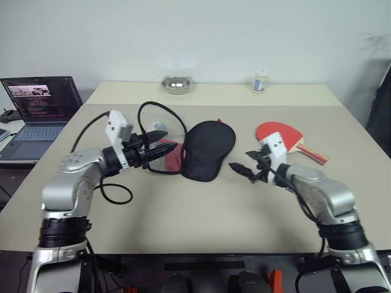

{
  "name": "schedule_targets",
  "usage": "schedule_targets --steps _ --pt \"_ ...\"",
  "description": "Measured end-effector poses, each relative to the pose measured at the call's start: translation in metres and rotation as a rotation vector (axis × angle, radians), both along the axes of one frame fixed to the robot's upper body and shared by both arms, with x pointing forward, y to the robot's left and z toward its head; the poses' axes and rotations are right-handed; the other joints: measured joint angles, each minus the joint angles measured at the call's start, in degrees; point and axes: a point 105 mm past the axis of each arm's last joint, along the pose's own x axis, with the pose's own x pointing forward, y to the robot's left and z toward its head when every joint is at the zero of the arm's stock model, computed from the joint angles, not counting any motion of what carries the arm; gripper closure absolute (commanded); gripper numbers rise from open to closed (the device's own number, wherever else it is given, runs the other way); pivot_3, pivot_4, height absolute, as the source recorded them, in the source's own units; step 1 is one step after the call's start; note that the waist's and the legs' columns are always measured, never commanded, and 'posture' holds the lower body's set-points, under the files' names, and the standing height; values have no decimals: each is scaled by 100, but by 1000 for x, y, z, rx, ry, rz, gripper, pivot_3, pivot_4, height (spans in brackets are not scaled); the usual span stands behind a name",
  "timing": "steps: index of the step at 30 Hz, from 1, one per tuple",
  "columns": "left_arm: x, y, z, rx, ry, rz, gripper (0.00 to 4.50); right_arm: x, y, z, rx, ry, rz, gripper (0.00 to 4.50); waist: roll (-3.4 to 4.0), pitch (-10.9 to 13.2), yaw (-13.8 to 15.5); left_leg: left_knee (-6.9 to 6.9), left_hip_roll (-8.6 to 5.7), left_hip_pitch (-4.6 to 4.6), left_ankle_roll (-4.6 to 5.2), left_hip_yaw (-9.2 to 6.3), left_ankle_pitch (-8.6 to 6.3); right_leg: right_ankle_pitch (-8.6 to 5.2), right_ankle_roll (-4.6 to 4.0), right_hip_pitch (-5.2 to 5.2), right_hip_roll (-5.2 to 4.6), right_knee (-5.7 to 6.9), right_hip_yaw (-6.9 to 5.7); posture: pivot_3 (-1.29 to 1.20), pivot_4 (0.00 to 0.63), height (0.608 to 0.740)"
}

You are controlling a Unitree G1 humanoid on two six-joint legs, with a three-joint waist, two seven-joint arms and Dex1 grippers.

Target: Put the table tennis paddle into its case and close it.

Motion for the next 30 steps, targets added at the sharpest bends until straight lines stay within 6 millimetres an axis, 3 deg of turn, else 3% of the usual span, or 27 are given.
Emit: schedule_targets --steps 12,18,20,26,30 --pt "-30 37 -28 190 114 -70 1796 38 36 -33 -52 67 -103 0 2 1 -30 -3 12 2 1 3 0 -1 -2 -9 2 6 8 0 150 740" --pt "-30 37 -30 182 108 -69 1796 44 55 -34 -55 45 -85 0 1 1 -43 -3 17 3 1 3 0 -1 -2 -8 2 7 9 0 150 740" --pt "-29 37 -30 178 105 -61 1757 45 58 -36 -60 37 -84 186 -1 0 -54 -4 20 8 1 4 0 0 -2 -7 2 8 11 0 150 740" --pt "-22 36 -26 142 91 -35 1757 50 63 -35 -51 34 -103 186 -2 -1 -88 -3 44 13 0 8 0 3 -8 -6 6 13 10 0 150 740" --pt "-17 36 -24 126 98 -13 965 53 64 -34 -33 46 -118 527 -1 -1 -117 -3 55 13 0 8 0 4 -9 -8 16 13 9 0 150 740"
